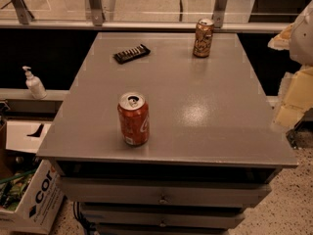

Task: Knock coke can over

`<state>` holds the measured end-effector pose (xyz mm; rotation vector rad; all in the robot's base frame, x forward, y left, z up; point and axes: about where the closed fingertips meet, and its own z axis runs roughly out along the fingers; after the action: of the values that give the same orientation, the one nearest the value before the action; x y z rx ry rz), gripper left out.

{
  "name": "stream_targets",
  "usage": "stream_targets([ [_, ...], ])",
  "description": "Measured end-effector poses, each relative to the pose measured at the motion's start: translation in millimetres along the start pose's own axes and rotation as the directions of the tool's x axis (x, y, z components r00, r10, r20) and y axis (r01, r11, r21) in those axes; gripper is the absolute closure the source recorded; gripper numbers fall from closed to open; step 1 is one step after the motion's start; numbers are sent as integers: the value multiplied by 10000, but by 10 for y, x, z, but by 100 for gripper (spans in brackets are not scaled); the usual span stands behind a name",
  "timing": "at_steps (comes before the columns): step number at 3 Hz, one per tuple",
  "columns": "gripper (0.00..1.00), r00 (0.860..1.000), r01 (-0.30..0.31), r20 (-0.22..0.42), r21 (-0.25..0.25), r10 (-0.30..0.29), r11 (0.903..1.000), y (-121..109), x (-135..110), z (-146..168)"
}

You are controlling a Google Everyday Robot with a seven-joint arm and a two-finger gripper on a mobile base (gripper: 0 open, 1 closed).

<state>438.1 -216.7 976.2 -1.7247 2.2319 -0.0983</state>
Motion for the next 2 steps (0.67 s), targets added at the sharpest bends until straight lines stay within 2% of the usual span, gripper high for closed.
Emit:
stream_targets([
  [1,0,10000,0,1,2,0,10000,0,0,0],
  [2,0,9980,-266,570,-347,286,9990,49,-27,60],
])
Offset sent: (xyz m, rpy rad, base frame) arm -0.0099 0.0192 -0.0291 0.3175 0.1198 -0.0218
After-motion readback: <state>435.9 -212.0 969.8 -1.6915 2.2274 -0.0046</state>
